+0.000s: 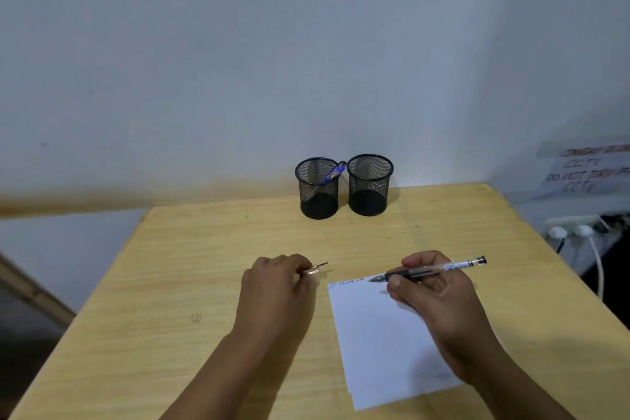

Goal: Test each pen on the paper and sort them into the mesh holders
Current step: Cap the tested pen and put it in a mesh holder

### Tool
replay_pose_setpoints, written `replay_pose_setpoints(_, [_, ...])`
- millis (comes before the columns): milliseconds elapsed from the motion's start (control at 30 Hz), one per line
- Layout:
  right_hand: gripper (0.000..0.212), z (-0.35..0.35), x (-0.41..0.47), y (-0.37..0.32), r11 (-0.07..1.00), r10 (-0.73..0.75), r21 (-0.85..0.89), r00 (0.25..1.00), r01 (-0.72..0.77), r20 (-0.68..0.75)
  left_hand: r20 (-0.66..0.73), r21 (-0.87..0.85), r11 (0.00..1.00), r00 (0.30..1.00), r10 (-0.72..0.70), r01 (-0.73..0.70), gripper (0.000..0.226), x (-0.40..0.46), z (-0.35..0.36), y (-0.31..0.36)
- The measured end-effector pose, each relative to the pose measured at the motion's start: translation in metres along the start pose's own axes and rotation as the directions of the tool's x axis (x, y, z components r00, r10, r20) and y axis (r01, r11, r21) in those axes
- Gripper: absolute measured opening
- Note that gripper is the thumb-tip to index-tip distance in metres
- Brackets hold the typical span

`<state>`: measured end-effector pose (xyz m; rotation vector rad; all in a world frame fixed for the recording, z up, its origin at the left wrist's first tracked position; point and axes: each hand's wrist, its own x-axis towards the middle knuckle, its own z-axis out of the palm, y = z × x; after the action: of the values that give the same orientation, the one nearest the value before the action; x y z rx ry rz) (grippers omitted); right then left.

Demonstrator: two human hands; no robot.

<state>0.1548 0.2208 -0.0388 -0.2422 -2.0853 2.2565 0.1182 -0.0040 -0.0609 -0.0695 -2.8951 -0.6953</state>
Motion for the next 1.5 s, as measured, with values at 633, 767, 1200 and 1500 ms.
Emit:
replay_pose_setpoints(633, [0.010,0.025,-0.008,0.002,0.999,-0.001,-0.051,0.993,0.007,0.116,-0.012,-0.339,0.934,0.993,0.115,-0.113,0.015,-0.034,-0.016,0.029])
replay_pose_setpoints(767, [0.006,0.027,-0.014,0.007,0.999,-0.036,0.022,0.992,0.034,0.120,0.032,-0.538,0.842,0.998,0.051,-0.026,0.023,-0.037,-0.017,0.031])
replay_pose_setpoints(1200, [0.003,0.046,-0.016,0.015,0.984,0.015,0.175,0.996,-0.029,0.083,-0.005,-0.677,0.734,0.998,-0.069,0.047,0.017,-0.038,-0.015,0.031])
replay_pose_setpoints(1500, [0.011,0.034,0.022,-0.017,0.954,0.062,0.300,0.985,-0.010,-0.164,0.060,-0.730,0.682,0.998,-0.006,0.048,0.024,-0.006,-0.002,0.058])
